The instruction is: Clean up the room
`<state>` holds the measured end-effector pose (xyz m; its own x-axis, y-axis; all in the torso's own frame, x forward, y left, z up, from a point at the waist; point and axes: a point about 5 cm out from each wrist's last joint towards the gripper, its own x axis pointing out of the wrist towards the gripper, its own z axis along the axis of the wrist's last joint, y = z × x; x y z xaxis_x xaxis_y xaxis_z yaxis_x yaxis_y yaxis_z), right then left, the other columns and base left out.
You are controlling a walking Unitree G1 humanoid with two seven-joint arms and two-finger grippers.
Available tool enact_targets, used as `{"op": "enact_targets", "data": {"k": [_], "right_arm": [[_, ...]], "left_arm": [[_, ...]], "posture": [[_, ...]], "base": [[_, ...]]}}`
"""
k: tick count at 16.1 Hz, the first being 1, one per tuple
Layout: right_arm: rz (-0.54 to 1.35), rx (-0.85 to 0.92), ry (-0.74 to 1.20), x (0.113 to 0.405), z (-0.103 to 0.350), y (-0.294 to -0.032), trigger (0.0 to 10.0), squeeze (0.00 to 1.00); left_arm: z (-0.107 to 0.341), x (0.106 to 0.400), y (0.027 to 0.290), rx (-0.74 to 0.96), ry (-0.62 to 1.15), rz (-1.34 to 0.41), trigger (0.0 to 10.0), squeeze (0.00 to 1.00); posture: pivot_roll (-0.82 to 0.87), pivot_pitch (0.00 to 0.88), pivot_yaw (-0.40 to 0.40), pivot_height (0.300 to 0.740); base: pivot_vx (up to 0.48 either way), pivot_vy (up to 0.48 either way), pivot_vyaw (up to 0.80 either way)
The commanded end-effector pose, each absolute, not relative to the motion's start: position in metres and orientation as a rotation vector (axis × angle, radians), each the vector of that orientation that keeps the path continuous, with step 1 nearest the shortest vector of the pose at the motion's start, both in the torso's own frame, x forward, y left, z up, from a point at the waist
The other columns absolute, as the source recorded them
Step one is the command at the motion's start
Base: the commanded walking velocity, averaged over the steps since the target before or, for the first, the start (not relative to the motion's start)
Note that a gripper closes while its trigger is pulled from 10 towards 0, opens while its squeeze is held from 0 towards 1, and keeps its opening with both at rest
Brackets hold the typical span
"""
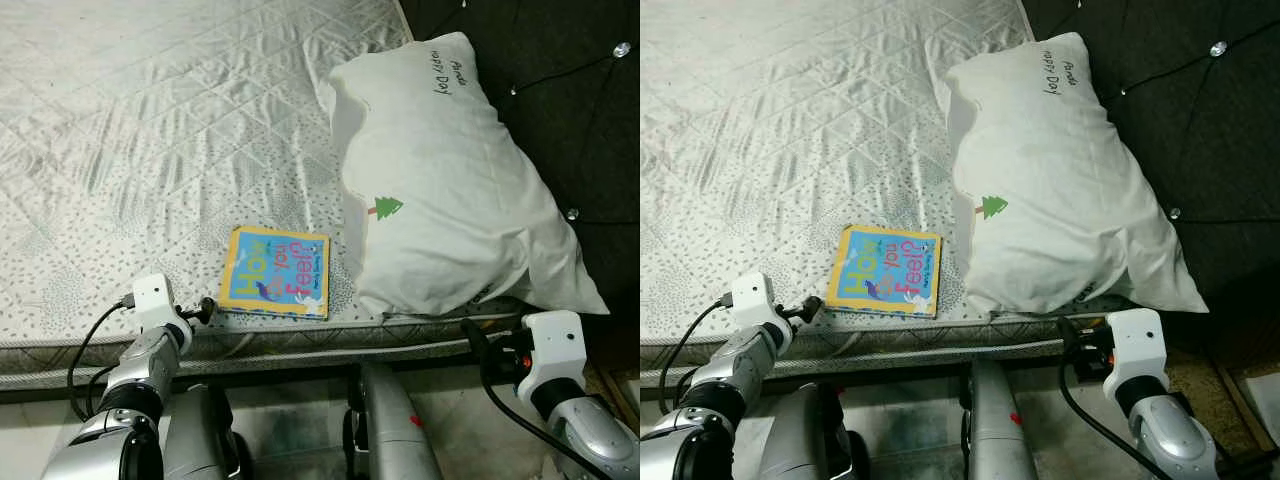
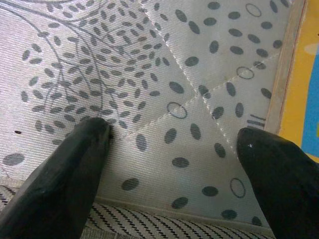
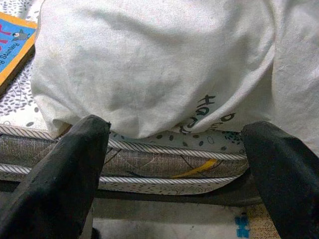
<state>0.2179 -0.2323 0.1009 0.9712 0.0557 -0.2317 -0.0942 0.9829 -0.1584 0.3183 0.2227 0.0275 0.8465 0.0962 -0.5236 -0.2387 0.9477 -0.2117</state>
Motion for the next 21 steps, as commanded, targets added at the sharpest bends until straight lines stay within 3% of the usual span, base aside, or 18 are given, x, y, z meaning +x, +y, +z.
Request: {"op": "enact_targets", "data": {"k": [1, 13, 21], "right_arm": [[0.056, -0.175, 0.232, 0.215, 0.104, -0.238, 10.0, 0.00], [0.063, -0.162, 0.214, 0.222, 0.109, -0.233, 10.0, 0.00], [0.069, -0.144, 0.195, 0.231, 0.108, -0.227, 10.0, 0.00]], "left_arm": [[0.018, 0.311, 0.224, -0.289, 0.576, 0.192, 10.0, 0.00], [0.014, 0.317, 0.181, -0.314, 0.691, -0.012, 10.0, 0.00], [0.011, 0.314, 0.173, -0.346, 0.678, -0.072, 10.0, 0.00]], "posture": [[-0.31, 0.281, -0.060, 0.603], [-0.32, 0.274, -0.054, 0.603], [-0.29, 0.248, -0.035, 0.603]], "base": [[0.000, 0.000, 0.00], [0.000, 0.000, 0.00], [0.000, 0.000, 0.00]]}}
